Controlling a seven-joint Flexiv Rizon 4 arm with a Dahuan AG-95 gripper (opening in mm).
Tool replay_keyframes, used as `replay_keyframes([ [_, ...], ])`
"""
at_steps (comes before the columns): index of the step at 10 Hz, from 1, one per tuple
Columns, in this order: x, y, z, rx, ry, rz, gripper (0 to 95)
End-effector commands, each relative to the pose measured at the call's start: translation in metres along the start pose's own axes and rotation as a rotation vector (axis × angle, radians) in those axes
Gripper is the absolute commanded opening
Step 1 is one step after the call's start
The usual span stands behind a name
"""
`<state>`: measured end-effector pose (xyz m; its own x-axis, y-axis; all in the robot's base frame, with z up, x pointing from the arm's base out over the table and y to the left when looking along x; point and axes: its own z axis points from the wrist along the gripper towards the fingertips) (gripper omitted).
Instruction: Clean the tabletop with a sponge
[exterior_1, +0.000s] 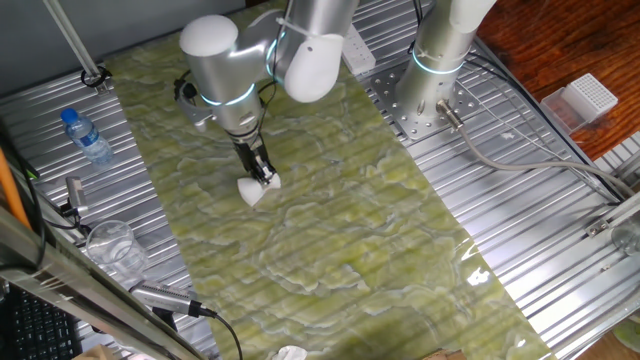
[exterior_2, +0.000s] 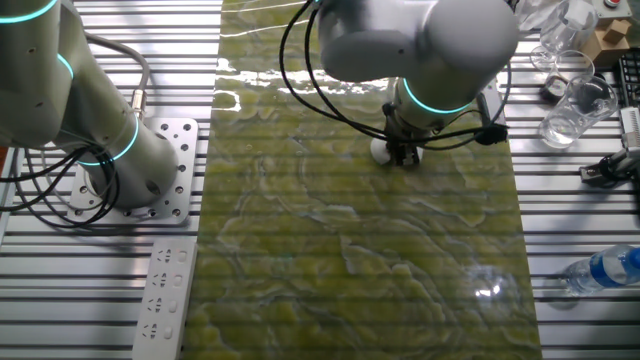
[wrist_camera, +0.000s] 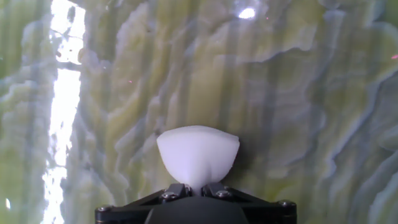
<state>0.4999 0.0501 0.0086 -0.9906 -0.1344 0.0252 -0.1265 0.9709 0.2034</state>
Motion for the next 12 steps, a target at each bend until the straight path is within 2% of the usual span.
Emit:
replay_keyframes([
  [1, -0.002, 0.009, 0.003, -0.005, -0.014, 0.027, 0.0],
  [2, -0.001, 0.012, -0.002, -0.018, -0.01, 0.031, 0.0],
  [3, 0.0, 0.013, -0.004, -0.029, -0.02, 0.049, 0.0],
  [7, -0.004, 0.028, -0.001, -0.069, -0.039, 0.115, 0.0],
  [10, -0.005, 0.036, 0.002, -0.069, -0.05, 0.15, 0.0],
  [11, -0.005, 0.036, 0.002, -0.061, -0.048, 0.14, 0.0],
  [12, -0.005, 0.036, 0.002, -0.03, -0.046, 0.133, 0.0],
])
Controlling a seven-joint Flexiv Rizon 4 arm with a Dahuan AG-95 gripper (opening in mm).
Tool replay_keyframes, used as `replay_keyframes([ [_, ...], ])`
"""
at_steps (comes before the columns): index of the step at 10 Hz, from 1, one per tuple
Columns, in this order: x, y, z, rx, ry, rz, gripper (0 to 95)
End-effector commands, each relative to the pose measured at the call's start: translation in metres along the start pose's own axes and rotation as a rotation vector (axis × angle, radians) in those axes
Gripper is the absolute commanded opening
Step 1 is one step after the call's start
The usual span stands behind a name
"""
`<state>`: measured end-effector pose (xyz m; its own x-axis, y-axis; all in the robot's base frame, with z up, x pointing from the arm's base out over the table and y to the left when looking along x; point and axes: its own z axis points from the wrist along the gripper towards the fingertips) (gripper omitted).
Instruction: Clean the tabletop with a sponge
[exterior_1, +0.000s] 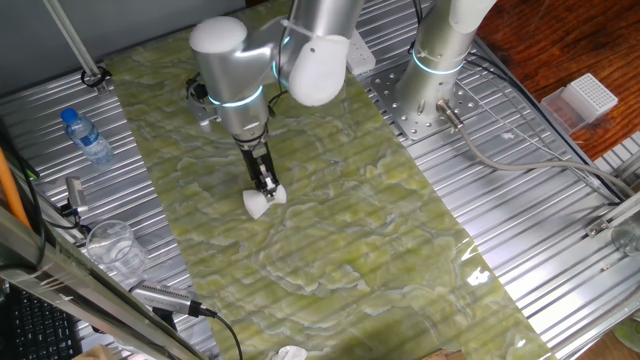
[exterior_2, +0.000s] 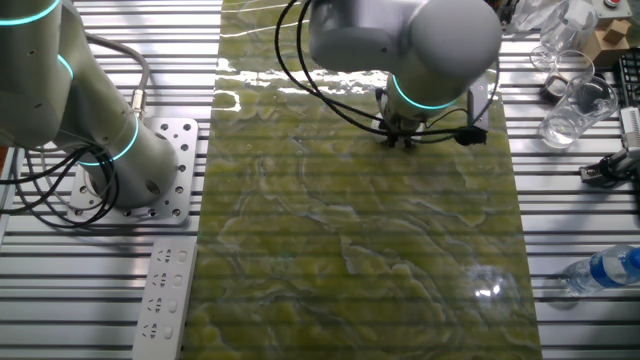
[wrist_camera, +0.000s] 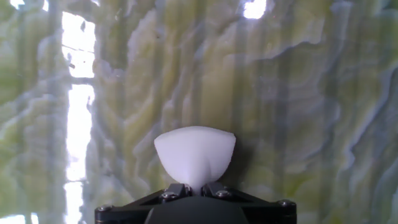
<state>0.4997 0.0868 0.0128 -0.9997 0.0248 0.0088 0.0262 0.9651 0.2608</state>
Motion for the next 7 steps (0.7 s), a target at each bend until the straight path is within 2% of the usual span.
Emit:
replay_keyframes([
  [1, 0.001, -0.002, -0.001, 0.056, 0.006, -0.027, 0.0],
  [2, 0.002, -0.003, 0.0, 0.068, 0.005, -0.035, 0.0],
  [4, 0.011, -0.013, 0.001, 0.134, 0.003, -0.091, 0.0],
  [7, 0.015, -0.032, -0.005, 0.148, -0.01, -0.13, 0.0],
])
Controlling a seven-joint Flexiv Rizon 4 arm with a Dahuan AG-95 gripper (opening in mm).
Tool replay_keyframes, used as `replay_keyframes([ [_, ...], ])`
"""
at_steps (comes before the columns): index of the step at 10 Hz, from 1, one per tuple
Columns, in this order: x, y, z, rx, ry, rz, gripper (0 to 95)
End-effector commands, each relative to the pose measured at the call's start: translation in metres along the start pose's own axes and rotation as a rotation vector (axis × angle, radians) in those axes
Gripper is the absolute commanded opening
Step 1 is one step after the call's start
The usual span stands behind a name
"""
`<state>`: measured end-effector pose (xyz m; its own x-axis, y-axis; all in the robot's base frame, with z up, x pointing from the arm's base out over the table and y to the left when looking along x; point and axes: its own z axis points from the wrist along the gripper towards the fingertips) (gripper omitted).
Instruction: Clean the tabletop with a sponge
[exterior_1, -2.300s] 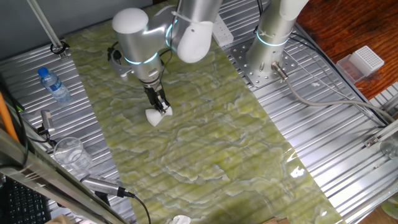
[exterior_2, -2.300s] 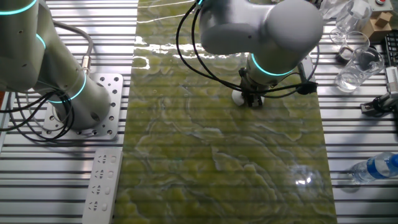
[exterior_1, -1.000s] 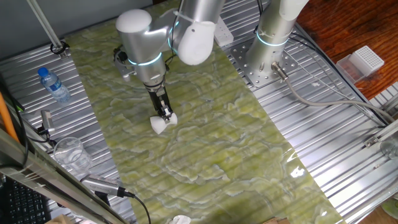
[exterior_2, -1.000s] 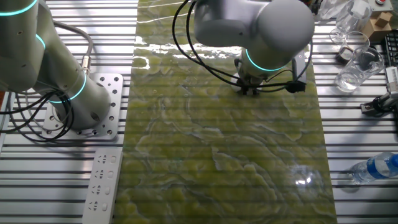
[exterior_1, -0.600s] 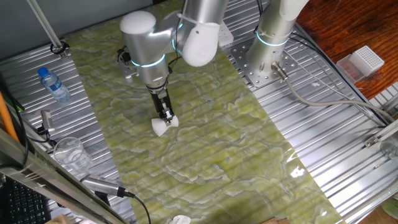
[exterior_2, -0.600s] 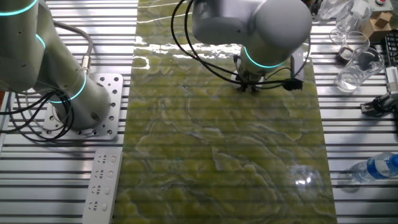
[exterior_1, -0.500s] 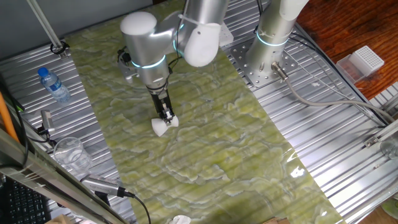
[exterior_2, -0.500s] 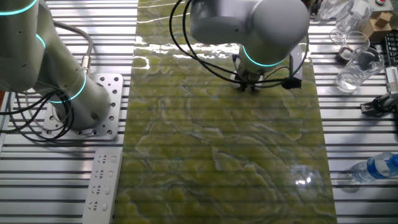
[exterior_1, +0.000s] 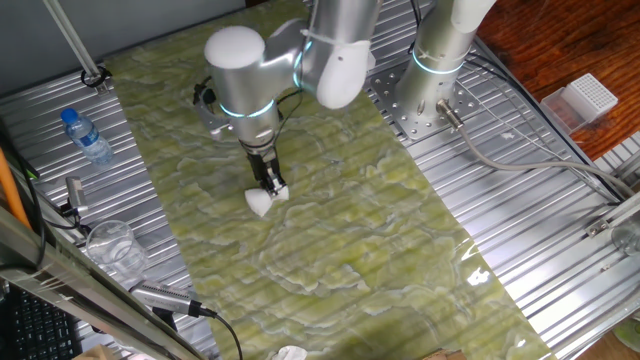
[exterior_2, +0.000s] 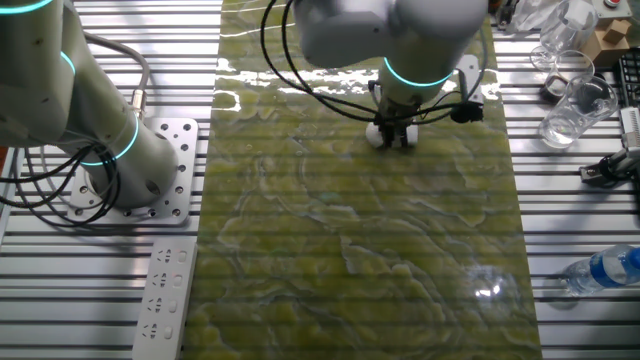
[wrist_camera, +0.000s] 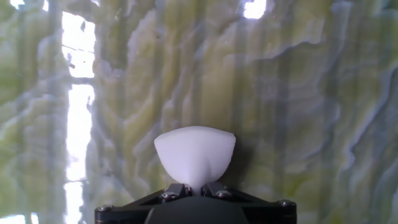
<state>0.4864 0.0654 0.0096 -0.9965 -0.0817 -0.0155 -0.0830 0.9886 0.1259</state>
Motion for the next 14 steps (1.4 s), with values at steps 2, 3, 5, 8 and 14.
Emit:
replay_keyframes([
  [2, 0.006, -0.022, -0.003, 0.036, -0.007, -0.055, 0.0],
  [3, 0.007, -0.028, -0.002, 0.06, -0.003, -0.077, 0.0],
  [5, 0.011, -0.04, -0.003, 0.067, -0.002, -0.101, 0.0],
  [8, 0.015, -0.054, -0.011, 0.114, 0.006, -0.156, 0.0],
  [14, 0.02, -0.088, -0.023, 0.143, 0.009, -0.267, 0.0],
])
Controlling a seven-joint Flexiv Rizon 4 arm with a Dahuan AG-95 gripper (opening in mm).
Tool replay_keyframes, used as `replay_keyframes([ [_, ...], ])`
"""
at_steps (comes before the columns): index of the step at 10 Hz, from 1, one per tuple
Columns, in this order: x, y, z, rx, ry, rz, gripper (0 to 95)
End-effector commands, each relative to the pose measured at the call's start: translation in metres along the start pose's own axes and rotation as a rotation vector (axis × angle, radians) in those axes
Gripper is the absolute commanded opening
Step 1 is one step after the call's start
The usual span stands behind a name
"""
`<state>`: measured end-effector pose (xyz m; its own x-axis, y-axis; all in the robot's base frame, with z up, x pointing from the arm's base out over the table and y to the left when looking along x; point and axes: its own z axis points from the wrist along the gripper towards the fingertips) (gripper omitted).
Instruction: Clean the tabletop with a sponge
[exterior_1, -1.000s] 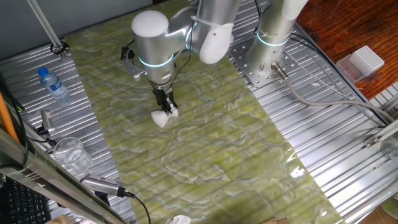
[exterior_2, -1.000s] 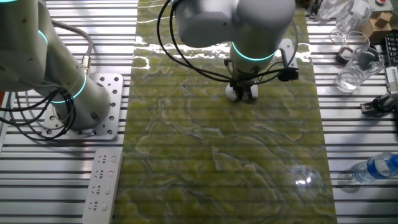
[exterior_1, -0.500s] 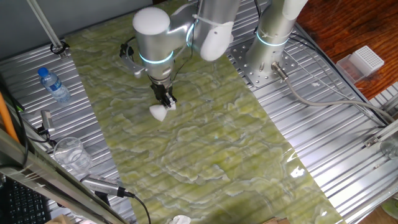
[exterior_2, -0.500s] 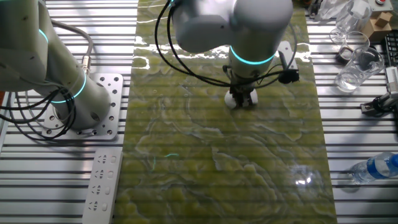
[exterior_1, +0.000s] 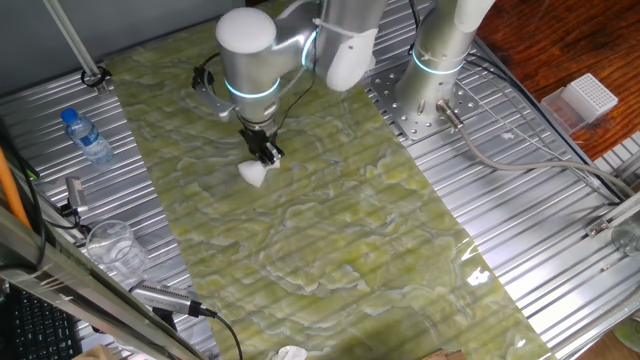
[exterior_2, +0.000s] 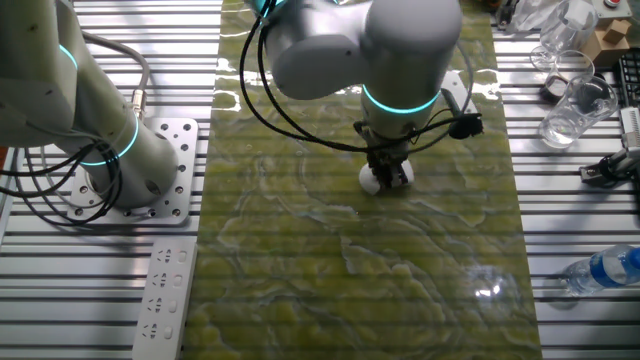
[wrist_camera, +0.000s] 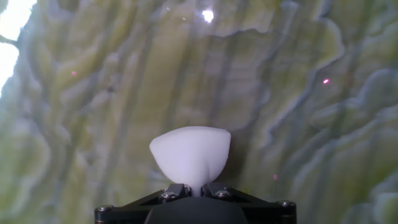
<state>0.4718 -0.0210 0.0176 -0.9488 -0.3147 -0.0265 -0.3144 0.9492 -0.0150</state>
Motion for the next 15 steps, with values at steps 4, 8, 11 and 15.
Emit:
replay_keyframes([
  [4, 0.0, -0.015, -0.004, 0.031, 0.016, -0.074, 0.0],
  [8, -0.003, -0.016, 0.007, 0.03, 0.02, -0.078, 0.0],
  [11, -0.005, -0.014, 0.006, -0.05, 0.008, 0.008, 0.0],
  [15, -0.016, -0.004, 0.008, -0.107, -0.009, 0.091, 0.0],
])
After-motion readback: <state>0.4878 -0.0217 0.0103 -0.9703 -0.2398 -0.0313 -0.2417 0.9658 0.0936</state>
